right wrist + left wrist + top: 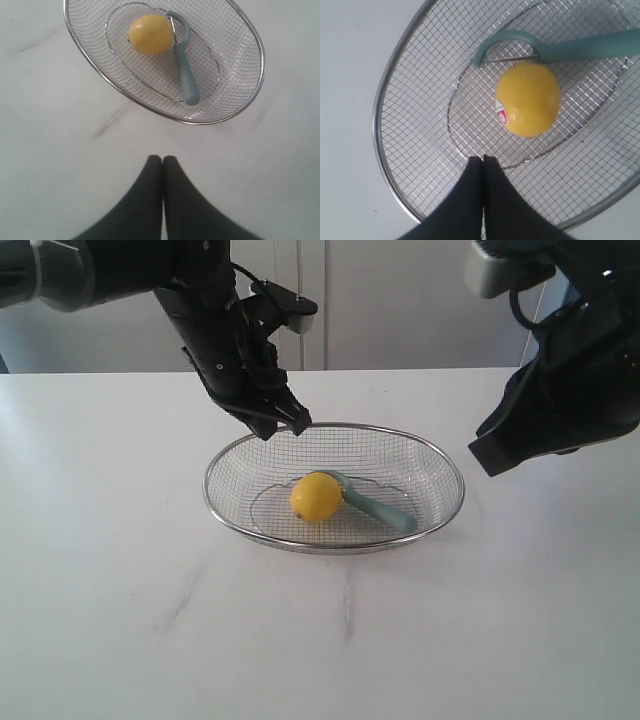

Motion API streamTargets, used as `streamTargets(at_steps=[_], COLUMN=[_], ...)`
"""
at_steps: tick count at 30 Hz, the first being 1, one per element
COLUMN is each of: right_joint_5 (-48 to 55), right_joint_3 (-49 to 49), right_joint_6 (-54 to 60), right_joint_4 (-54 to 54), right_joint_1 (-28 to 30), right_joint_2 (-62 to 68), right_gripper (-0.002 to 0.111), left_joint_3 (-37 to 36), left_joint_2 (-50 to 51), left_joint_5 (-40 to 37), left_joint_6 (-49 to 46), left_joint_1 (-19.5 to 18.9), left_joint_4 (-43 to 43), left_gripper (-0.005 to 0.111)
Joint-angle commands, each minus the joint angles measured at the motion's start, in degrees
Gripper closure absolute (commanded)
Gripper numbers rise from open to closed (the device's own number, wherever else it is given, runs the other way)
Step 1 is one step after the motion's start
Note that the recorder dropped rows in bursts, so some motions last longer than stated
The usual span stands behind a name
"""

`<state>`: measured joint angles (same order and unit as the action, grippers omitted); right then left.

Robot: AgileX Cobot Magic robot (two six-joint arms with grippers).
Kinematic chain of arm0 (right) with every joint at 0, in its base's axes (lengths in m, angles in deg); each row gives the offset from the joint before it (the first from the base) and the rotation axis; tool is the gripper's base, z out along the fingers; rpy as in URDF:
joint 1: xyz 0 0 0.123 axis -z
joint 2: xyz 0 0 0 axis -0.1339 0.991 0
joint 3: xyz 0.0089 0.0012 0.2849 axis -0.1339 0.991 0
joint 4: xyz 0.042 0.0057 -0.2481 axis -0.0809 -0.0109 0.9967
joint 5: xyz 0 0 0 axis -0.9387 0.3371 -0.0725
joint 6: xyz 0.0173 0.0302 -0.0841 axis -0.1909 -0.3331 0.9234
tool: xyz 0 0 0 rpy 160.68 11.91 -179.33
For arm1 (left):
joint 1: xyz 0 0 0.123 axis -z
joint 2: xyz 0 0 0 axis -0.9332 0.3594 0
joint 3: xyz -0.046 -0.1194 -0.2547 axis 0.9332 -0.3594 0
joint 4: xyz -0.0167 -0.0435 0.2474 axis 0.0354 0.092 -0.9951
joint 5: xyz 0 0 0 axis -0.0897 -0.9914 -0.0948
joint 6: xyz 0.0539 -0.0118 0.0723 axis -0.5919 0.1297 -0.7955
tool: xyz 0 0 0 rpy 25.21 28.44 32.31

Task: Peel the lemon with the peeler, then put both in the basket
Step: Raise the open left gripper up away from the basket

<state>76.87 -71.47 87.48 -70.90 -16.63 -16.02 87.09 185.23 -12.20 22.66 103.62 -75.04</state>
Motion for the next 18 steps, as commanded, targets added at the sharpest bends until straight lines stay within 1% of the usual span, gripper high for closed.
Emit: streamTargets(at_steps=[1, 12, 18], right_joint_5=[-0.19, -0.19, -0.19], right_joint_3=[-0.20, -0.20, -0.20], right_joint_6=[0.34, 0.34, 0.34], right_joint_4=[0.23, 0.23, 0.23], right_joint_1=[0.41, 0.41, 0.41], right_joint_2=[-0.41, -0.41, -0.41], right_gripper=[0.108, 0.108, 0.108], left_joint_3=[0.17, 0.17, 0.17], left_joint_2=[-0.84, -0.75, -0.75], left_joint_5=[1.61, 3.98, 3.43], left_joint_6=[0.48, 0.48, 0.63], left_joint_1=[0.20, 0.20, 0.20], left_joint_4=[0.36, 0.36, 0.36], left_gripper=[0.107, 0.107, 0.107])
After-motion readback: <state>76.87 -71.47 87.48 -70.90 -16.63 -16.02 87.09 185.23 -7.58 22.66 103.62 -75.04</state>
